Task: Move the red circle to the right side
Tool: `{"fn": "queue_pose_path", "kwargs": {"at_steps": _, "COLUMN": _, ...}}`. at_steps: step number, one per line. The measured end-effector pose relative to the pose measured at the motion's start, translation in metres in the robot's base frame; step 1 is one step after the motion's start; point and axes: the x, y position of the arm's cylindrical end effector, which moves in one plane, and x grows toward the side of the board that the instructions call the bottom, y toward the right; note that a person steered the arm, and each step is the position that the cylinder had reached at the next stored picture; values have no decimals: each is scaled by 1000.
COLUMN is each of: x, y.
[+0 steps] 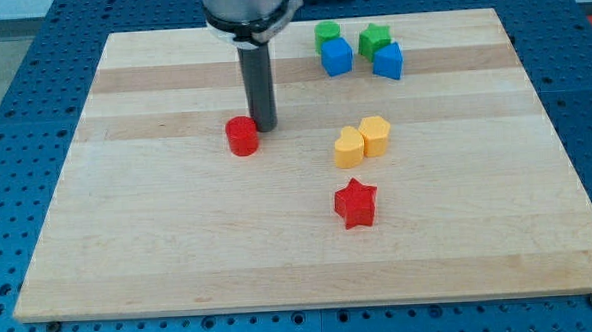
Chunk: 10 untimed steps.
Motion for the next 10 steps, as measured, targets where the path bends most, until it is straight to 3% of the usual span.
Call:
{"fn": "queue_pose_path", "kwargs": {"at_steps": 1, "x": -14, "y": -57}}
{"fn": "queue_pose_path", "kwargs": {"at_steps": 2, "x": 38, "y": -66}}
{"fn": "queue_pose_path", "kwargs": {"at_steps": 3, "x": 39, "y": -41}}
{"fn": "queue_pose_path", "kwargs": {"at_steps": 4, "x": 12, "y": 0}}
{"fn": "queue_pose_path", "kwargs": {"at_steps": 5, "x": 10, "y": 85}}
{"fn": "queue_pose_path", "kwargs": {"at_steps": 7, "x": -29, "y": 107}}
{"fn": "queue_pose_path", "kwargs": {"at_steps": 9, "x": -17, "y": 242}}
{"fn": "queue_pose_path", "kwargs": {"at_steps": 10, "x": -15, "y": 200}}
